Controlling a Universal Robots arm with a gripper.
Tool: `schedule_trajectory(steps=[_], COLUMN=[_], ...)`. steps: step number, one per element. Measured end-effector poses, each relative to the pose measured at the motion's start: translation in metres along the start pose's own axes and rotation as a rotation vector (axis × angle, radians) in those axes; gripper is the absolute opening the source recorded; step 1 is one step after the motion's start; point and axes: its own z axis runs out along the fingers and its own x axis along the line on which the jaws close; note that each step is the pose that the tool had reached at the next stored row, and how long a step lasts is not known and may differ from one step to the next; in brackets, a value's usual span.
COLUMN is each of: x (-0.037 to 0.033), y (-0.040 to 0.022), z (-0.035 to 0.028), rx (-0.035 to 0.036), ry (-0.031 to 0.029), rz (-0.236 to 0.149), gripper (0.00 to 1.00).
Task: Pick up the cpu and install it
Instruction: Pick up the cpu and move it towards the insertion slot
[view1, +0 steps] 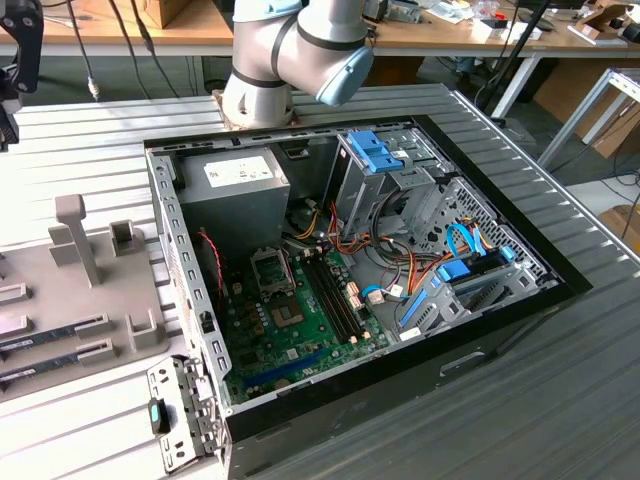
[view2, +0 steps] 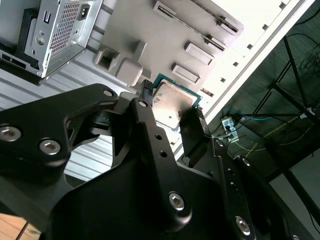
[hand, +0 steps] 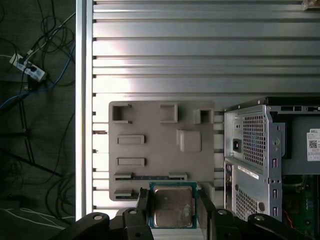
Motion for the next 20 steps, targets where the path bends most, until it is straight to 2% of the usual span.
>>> schedule_trajectory(steps=[20], x=[-0.0094], y=[-0.0024], z=[0.0017], rx=[0.0001], ry=[0.0001], rz=[0.000], gripper=[0.47])
